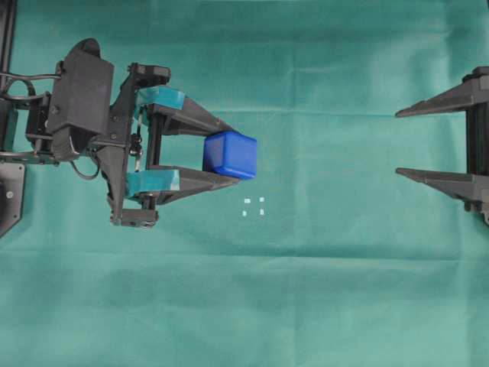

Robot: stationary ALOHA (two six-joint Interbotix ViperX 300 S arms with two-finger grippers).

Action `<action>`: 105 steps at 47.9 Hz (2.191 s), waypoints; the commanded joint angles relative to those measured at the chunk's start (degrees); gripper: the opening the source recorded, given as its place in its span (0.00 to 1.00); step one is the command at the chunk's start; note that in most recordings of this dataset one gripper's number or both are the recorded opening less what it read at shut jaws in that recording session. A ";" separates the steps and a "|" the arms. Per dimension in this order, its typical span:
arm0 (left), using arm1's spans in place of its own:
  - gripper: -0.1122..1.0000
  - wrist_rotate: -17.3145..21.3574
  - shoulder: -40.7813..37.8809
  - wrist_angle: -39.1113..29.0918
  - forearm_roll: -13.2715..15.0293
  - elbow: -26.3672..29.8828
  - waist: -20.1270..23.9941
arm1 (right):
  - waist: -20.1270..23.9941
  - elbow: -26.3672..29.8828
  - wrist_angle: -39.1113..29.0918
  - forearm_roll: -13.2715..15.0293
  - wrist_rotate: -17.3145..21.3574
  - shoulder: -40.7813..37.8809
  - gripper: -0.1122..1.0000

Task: Handover the blue block to the right arm after grasping it with the left arm, then place it in the designated position.
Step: 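Move the open right gripper toward the cube held by the left gripper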

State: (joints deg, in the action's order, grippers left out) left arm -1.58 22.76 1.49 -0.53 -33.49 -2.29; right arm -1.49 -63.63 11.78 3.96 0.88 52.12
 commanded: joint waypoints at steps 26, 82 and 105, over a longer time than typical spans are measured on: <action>0.52 0.00 1.05 0.44 0.09 0.53 0.18 | -0.18 6.59 -1.41 25.05 -16.44 -0.97 0.95; 0.52 -0.26 1.05 0.26 0.26 0.44 0.18 | 0.35 8.44 -2.99 37.88 -24.35 -2.55 0.95; 0.52 -0.26 1.05 0.26 0.26 0.53 0.26 | 0.53 8.44 -2.90 37.88 -24.43 -2.81 0.95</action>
State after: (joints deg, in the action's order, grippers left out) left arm -1.76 22.76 1.49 -0.35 -33.66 -2.20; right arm -1.14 -56.87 8.61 41.75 -23.73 49.75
